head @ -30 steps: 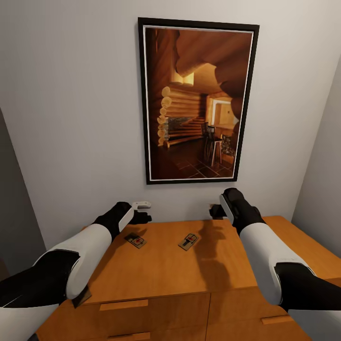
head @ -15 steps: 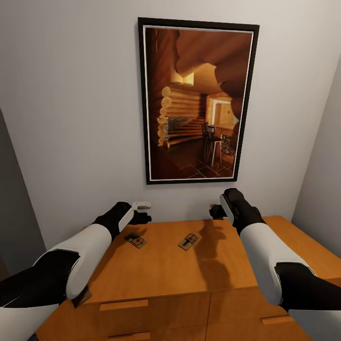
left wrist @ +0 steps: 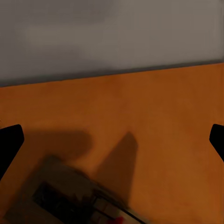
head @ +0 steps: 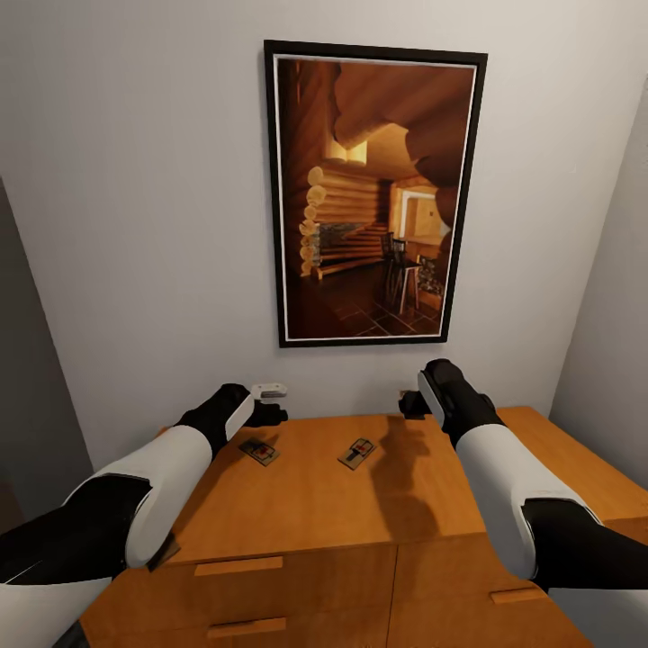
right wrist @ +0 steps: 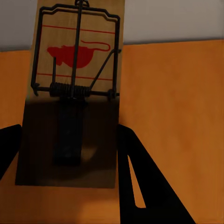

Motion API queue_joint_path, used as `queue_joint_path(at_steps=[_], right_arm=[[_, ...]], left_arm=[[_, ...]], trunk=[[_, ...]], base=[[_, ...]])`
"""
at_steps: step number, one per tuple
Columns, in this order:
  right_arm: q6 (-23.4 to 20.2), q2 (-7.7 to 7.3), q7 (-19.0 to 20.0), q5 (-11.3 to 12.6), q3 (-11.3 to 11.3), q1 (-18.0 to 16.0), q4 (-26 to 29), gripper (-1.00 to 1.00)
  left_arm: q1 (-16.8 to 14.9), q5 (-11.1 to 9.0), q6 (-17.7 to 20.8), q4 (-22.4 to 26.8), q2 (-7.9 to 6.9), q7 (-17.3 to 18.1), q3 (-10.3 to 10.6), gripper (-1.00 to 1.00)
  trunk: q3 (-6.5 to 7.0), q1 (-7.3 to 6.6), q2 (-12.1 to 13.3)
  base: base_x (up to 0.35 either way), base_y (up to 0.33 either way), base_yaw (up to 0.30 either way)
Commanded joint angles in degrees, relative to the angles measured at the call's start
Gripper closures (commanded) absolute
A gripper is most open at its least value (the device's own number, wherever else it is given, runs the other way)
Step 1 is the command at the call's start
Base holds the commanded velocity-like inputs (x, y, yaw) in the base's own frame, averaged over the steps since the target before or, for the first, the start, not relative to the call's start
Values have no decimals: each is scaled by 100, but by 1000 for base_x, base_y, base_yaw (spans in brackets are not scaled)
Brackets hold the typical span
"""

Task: Take the four mousetraps from the cabinet in the bathroom and place them on the bathroom floor. Make sure all four end up on the same floor surface, and ensure that at least two of them are either under or directly next to the same bathroom sink.

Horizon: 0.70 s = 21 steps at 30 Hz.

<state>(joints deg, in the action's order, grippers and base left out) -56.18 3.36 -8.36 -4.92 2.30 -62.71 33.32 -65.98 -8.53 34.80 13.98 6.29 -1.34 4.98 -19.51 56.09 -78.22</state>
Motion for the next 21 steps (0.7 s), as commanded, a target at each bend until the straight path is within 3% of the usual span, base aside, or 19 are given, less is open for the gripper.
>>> queue_joint_path(at_steps=[1,15,21], right_arm=[[-17,7,16,-35,26,-4,-3,100],[162,0,35,-35,28,-4,-64,100],[176,-134,43,-29,26,-4,-70,100]], left_arm=[[-3,-56,27,9,-4,-14,48,-100],[-3,-70,22,-1,-5,-8,47,-100],[-2,-75,-8,-6,-5,-7,47,-100]], trunk=[[-7,0,-4],[-7,0,-4],[-7,0,-4]], base=[[-7,0,0],[-1,0,0],[0,0,0]])
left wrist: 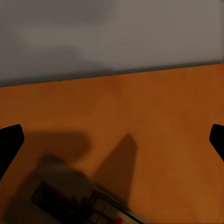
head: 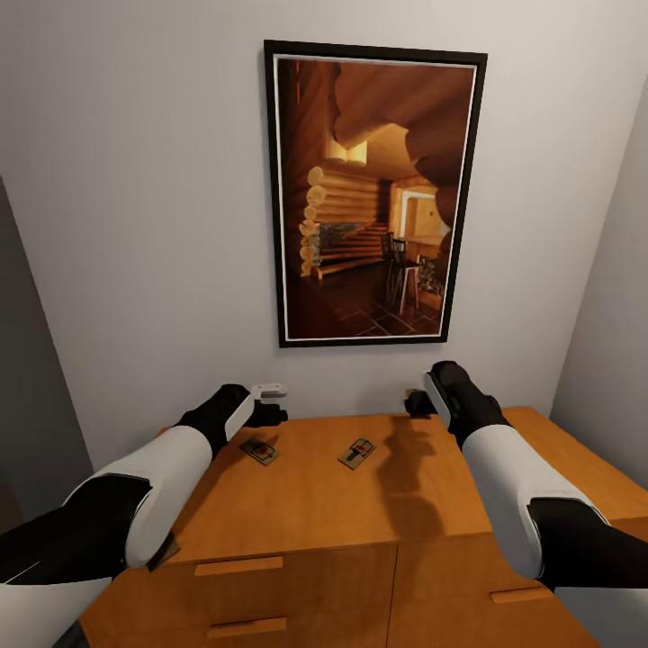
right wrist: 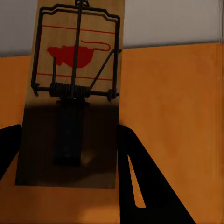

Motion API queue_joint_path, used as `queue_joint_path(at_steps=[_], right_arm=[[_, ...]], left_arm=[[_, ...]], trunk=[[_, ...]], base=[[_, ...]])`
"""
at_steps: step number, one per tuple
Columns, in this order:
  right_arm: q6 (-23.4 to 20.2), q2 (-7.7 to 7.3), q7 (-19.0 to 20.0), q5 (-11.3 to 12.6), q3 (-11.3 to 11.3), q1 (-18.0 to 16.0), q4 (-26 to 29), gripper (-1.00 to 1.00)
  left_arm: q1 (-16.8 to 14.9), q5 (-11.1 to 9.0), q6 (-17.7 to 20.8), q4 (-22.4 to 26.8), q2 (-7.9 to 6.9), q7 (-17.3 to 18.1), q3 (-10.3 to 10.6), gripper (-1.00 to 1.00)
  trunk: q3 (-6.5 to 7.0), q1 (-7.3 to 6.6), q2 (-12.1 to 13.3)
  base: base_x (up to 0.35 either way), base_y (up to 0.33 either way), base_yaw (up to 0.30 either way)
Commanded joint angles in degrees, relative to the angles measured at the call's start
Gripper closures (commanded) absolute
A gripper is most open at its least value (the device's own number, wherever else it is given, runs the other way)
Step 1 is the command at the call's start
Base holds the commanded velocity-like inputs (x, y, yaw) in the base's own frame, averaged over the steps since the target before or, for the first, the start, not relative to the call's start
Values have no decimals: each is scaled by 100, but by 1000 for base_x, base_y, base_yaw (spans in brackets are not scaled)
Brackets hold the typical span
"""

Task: Take the four mousetraps from the cabinet in the bathroom and place them on the bathroom floor. Make sure all four end up on the same floor surface, and ensure that at least two of them are either under or directly next to the same bathroom sink.

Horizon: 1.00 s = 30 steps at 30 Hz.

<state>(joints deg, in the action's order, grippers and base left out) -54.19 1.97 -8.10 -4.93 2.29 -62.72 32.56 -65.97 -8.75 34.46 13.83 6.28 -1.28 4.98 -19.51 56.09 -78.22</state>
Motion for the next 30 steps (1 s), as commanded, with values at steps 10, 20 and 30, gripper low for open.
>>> queue_joint_path(at_steps=[10,20,30], right_arm=[[-5,-174,41,-29,26,-4,5,100],[-3,-316,16,-110,26,-4,5,100],[-11,-382,33,-487,30,-4,13,100]], left_arm=[[-4,-57,9,16,2,10,48,-100],[-3,-50,5,15,-4,5,49,-100],[-2,-54,-14,15,-5,5,55,-100]], trunk=[[-7,0,-4],[-7,0,-4],[-7,0,-4]], base=[[0,0,0],[0,0,0],[0,0,0]])
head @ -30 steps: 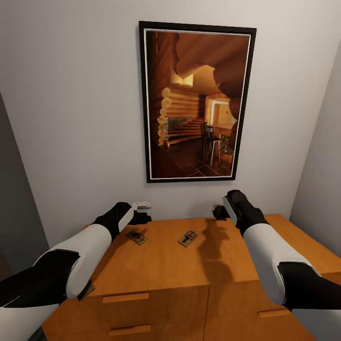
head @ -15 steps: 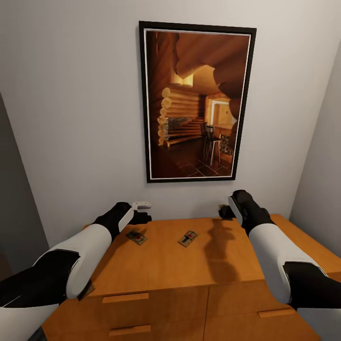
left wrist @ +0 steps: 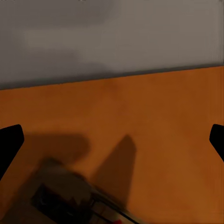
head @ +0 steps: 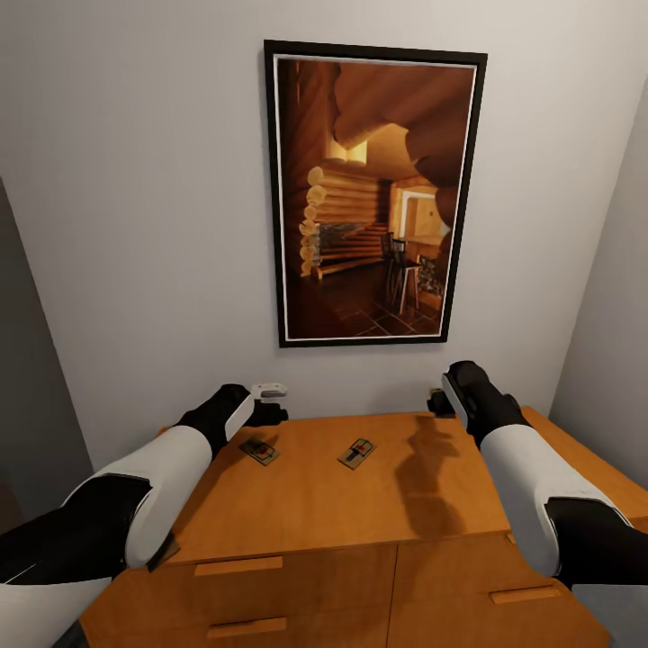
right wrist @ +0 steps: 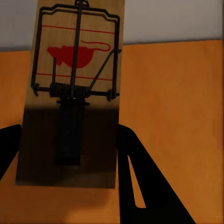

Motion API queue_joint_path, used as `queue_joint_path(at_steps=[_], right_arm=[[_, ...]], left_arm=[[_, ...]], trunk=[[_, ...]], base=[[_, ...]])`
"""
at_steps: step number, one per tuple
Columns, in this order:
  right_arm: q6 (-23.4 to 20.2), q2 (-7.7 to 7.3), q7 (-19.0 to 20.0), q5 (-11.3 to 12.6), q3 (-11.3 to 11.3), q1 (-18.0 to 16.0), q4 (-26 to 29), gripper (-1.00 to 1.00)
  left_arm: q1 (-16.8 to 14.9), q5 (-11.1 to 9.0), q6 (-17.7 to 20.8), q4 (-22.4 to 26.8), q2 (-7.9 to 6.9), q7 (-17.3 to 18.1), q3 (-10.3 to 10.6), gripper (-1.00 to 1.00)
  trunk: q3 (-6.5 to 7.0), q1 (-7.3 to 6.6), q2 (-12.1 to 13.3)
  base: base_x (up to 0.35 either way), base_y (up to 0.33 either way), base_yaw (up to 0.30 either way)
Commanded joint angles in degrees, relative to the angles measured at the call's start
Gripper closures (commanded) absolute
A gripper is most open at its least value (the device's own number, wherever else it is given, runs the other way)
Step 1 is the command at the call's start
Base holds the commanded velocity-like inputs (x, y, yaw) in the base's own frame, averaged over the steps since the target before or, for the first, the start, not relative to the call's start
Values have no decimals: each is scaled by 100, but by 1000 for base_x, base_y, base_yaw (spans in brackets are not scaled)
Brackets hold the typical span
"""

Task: Take the four mousetraps from the cabinet in the bathroom and place them on the bathroom floor. Make sure all four end up on the same floor surface, and ensure that at least two of them are either under or directly next to the same bathroom sink.

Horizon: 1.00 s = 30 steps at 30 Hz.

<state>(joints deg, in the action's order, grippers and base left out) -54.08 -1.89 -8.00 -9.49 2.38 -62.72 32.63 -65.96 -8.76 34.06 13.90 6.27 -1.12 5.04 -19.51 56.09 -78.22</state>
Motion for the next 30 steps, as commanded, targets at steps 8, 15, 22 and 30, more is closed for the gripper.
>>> queue_joint_path(at_steps=[8,15,22,30], right_arm=[[-22,-42,40,-69,18,-4,7,100],[-16,-47,41,-60,17,-4,7,100],[4,-37,17,-42,17,-4,7,100],[74,-18,35,-21,22,1,-7,100]], left_arm=[[-5,-51,22,28,-3,-31,43,-100],[-4,-48,21,24,-3,-52,41,-100],[-4,-47,21,18,-3,-55,41,-100],[-3,-52,12,17,-3,-51,41,-100]], trunk=[[-7,0,-4],[-7,0,-4],[-7,0,-4],[-7,0,-4]], base=[[-121,0,0],[-316,0,0],[-330,0,0],[-198,0,0]])
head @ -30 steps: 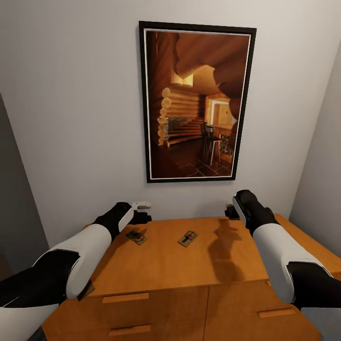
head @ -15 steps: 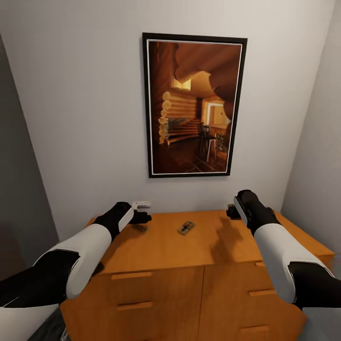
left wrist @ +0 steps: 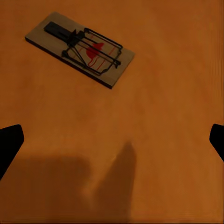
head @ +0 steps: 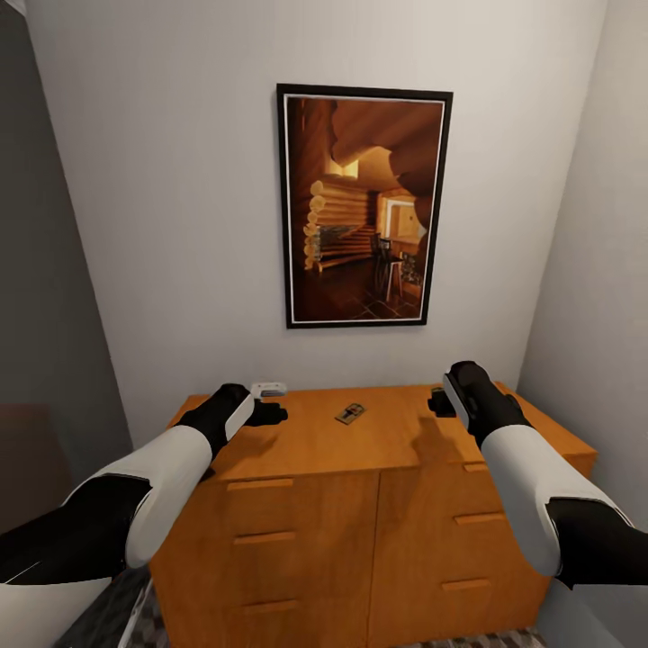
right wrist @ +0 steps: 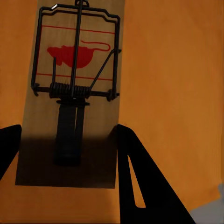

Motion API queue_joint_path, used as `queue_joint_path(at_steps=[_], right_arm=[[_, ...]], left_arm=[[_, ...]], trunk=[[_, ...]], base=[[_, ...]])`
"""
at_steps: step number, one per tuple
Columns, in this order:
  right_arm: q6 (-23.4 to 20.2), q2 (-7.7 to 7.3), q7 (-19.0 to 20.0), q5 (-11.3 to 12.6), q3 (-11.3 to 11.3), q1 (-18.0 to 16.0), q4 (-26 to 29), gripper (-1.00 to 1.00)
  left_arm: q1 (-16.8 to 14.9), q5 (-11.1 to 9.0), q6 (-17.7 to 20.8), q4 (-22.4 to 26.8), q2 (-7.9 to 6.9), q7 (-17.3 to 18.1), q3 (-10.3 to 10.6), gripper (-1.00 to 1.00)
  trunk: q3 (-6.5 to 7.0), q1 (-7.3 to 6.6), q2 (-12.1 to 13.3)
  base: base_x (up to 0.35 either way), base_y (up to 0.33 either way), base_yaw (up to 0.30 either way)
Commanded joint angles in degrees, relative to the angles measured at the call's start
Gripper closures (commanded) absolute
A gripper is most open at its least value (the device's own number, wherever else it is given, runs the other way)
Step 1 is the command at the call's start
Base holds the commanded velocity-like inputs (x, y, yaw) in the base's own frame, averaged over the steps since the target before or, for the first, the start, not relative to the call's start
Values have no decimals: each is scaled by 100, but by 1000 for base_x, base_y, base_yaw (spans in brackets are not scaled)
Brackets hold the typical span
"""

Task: Take the four mousetraps from the cabinet in the bathroom and place them on the bathroom floor. Make sure all four end up on the same floor surface, and ensure that at least two of them are either under or directly next to the same bathroom sink.

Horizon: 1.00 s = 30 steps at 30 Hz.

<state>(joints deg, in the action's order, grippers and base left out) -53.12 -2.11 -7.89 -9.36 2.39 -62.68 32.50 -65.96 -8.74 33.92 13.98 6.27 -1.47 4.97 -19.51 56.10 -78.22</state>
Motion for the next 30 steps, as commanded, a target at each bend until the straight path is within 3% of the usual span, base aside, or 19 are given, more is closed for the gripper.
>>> queue_joint_path(at_steps=[1,13,30], right_arm=[[-19,3,24,-34,20,-1,3,100],[2,0,15,-15,25,52,-60,100],[3,-15,-5,-35,25,54,-63,100]], left_arm=[[-3,-55,24,8,-3,-14,48,-100],[-4,-50,11,23,-3,-8,56,-100],[-5,-45,17,34,9,-28,57,-100]], trunk=[[-7,-1,-4],[-7,-1,-4],[-7,-1,-4]], base=[[-62,0,0],[-13,0,-12],[0,0,-189]])
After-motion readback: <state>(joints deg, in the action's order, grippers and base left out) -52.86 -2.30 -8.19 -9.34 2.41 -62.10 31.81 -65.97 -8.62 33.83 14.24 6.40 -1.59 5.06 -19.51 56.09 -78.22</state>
